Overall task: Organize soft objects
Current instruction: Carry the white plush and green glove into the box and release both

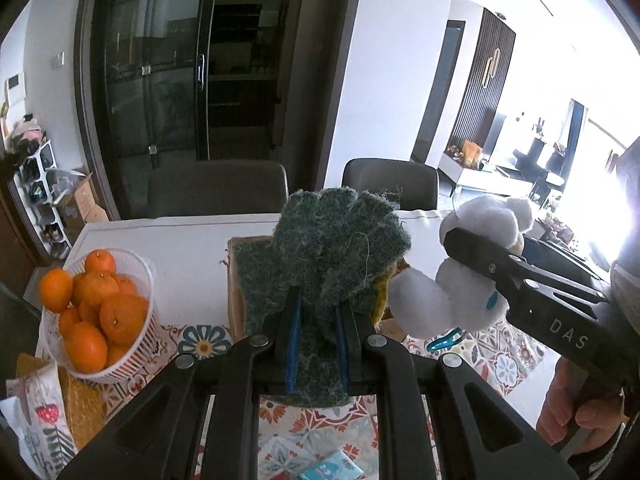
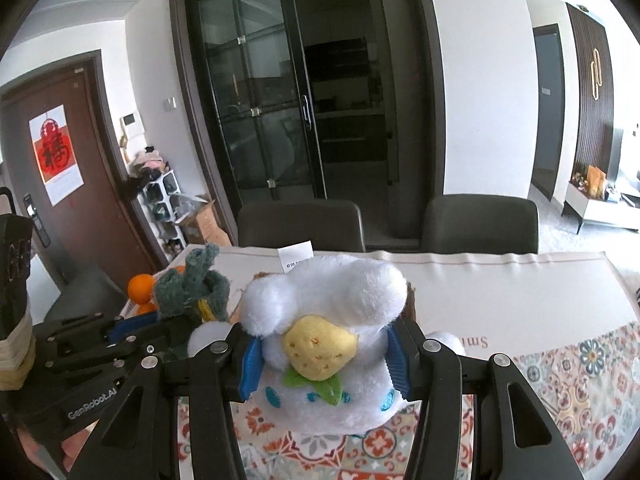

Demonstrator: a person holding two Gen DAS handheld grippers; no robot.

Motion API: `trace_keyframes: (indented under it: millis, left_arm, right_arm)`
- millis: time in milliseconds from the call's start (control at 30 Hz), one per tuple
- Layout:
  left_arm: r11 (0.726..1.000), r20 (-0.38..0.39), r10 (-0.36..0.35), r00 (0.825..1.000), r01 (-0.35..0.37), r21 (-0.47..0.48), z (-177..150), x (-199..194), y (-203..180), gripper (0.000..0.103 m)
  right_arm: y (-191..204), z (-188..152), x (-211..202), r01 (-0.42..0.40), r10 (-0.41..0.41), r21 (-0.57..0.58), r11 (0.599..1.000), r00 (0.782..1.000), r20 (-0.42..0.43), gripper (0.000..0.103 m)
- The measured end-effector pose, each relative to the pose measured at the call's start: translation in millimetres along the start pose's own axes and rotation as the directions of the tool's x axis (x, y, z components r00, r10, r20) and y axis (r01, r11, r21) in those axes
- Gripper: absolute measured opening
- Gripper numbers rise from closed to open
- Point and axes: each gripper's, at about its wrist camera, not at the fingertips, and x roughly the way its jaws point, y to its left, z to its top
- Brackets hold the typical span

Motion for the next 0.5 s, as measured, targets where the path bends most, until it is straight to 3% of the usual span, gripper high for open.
trace_keyframes:
  millis: [500]
  left_arm:
    - [1.000, -0.022, 0.001, 1.000, -0.001, -0.027, 23.7, 32.5, 15.1, 0.017]
  right_arm:
    - [-5.8, 23.7, 42.8, -0.009, 0.008, -0.010, 1.000, 0.999, -0.034, 0.052]
